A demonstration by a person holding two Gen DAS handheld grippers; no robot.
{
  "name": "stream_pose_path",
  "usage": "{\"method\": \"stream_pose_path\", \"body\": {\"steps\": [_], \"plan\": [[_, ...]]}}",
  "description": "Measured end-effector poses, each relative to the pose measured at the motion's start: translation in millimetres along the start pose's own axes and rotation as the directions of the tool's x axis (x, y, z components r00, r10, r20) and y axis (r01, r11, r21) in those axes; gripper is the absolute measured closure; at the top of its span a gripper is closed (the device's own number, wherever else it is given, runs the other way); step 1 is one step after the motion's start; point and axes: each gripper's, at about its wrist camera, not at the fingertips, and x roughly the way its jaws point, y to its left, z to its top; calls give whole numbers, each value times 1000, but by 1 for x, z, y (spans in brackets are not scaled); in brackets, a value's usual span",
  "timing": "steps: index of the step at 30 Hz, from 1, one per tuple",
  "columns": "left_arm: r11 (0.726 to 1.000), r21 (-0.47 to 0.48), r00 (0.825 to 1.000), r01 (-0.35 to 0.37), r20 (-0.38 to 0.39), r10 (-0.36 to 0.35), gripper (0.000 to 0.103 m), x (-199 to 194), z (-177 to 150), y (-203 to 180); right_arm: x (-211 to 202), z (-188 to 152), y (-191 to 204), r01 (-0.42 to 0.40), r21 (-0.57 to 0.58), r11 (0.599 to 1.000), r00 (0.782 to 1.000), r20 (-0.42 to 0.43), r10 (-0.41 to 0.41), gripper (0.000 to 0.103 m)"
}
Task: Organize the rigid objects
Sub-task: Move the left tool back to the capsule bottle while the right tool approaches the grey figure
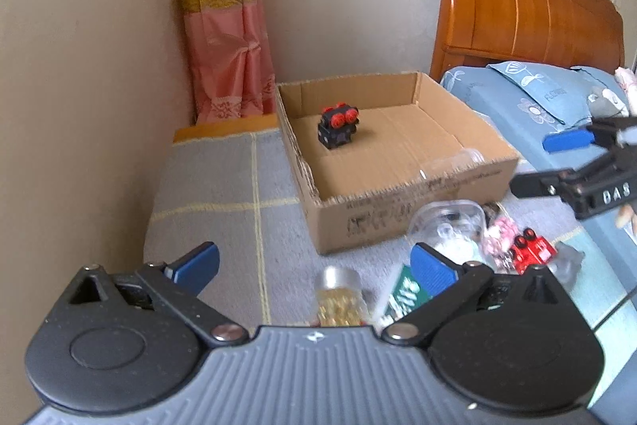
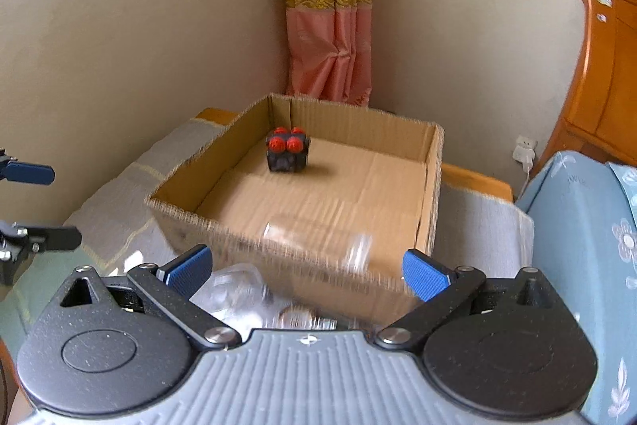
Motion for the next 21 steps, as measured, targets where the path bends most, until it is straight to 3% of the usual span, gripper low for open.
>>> {"method": "stream_pose_path", "body": {"steps": [12,21], "plan": [[999,-50,996,15,-92,-19,1,19,-62,-2,-19,-110,-15,10,189,982,998,-56,1,0],[1000,-27,992,-5,-128,1,1,37,-82,-7,4,-128,-10,47,170,984,996,-76,-34,0]]}}
